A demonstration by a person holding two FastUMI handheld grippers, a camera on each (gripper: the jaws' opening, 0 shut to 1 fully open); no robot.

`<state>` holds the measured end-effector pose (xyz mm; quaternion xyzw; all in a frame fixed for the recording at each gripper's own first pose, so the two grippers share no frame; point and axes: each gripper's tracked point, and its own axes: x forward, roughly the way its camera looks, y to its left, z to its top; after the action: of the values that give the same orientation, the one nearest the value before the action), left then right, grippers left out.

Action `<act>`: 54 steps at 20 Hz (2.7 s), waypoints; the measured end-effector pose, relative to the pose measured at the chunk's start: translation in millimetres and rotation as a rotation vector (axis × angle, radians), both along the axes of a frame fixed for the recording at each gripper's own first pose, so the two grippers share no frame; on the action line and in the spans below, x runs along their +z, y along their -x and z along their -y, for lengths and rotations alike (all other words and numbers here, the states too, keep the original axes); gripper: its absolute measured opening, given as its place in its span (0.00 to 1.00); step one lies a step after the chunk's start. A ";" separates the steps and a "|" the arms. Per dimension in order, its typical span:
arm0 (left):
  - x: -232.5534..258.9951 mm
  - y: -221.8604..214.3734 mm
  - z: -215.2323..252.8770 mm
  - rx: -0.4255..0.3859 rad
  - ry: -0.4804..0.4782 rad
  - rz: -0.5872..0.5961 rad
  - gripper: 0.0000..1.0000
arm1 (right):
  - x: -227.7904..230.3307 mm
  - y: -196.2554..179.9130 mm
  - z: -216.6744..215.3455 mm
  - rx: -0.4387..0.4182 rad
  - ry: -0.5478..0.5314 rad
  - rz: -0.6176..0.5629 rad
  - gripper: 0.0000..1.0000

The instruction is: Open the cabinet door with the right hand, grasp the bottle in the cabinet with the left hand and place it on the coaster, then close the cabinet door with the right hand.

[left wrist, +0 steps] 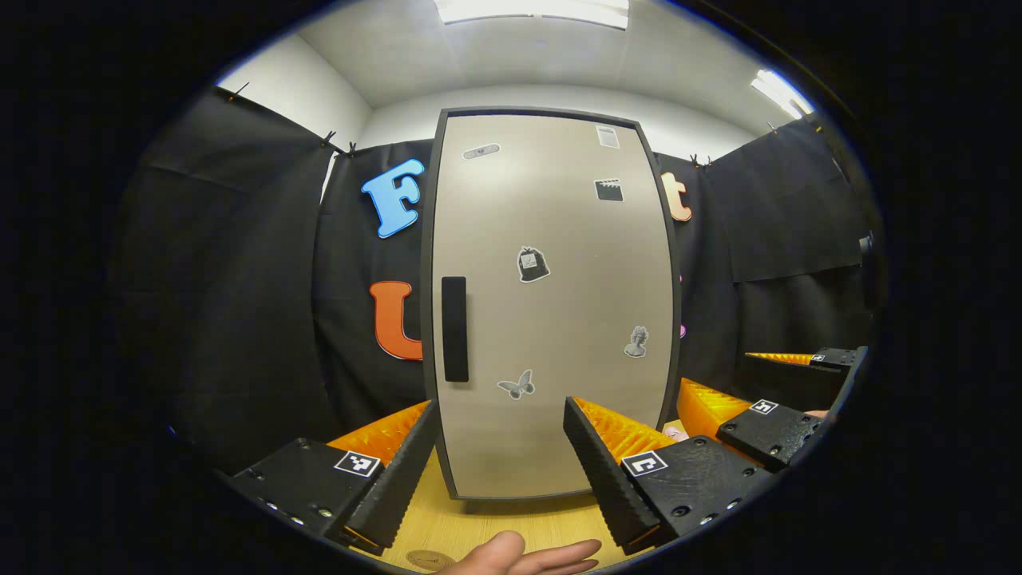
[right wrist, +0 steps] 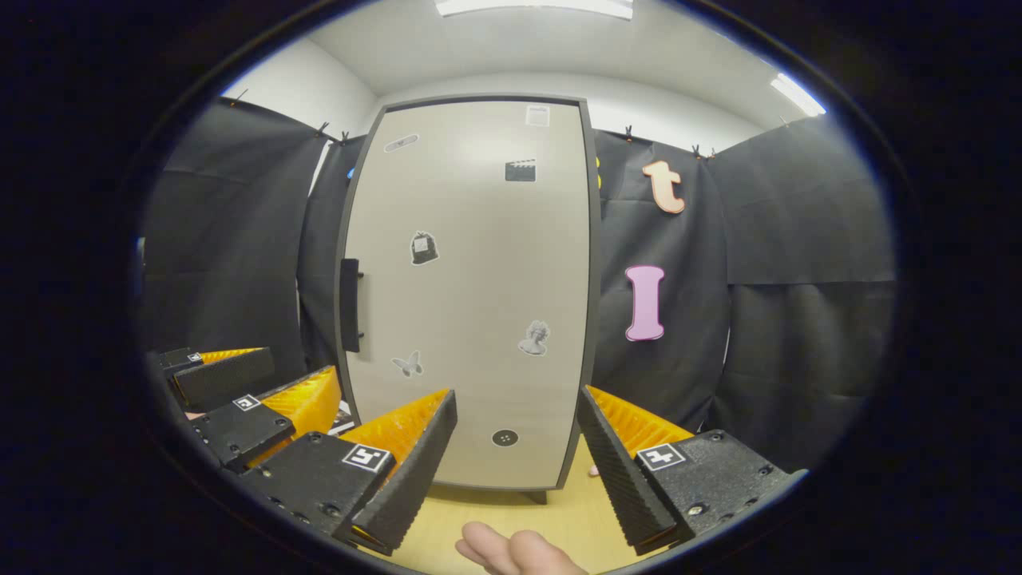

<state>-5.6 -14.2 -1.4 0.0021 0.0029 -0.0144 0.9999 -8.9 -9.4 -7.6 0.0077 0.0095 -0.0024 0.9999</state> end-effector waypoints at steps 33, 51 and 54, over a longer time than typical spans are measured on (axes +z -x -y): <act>-15.3 25.1 -118.0 0.273 -0.076 -0.047 0.95 | 14.2 -133.7 -158.6 0.345 0.025 0.026 0.98; -47.4 65.0 -188.3 0.412 -0.031 -0.140 0.96 | 28.3 -181.1 -239.7 0.324 0.134 0.082 0.86; -48.3 69.9 -189.7 0.417 -0.035 -0.147 0.96 | 22.3 -181.7 -245.5 0.325 0.169 0.055 0.69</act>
<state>-75.6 175.4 -49.7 0.0177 0.0763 0.1927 0.9781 172.9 236.1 14.7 -0.0777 -0.0169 0.1584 0.9842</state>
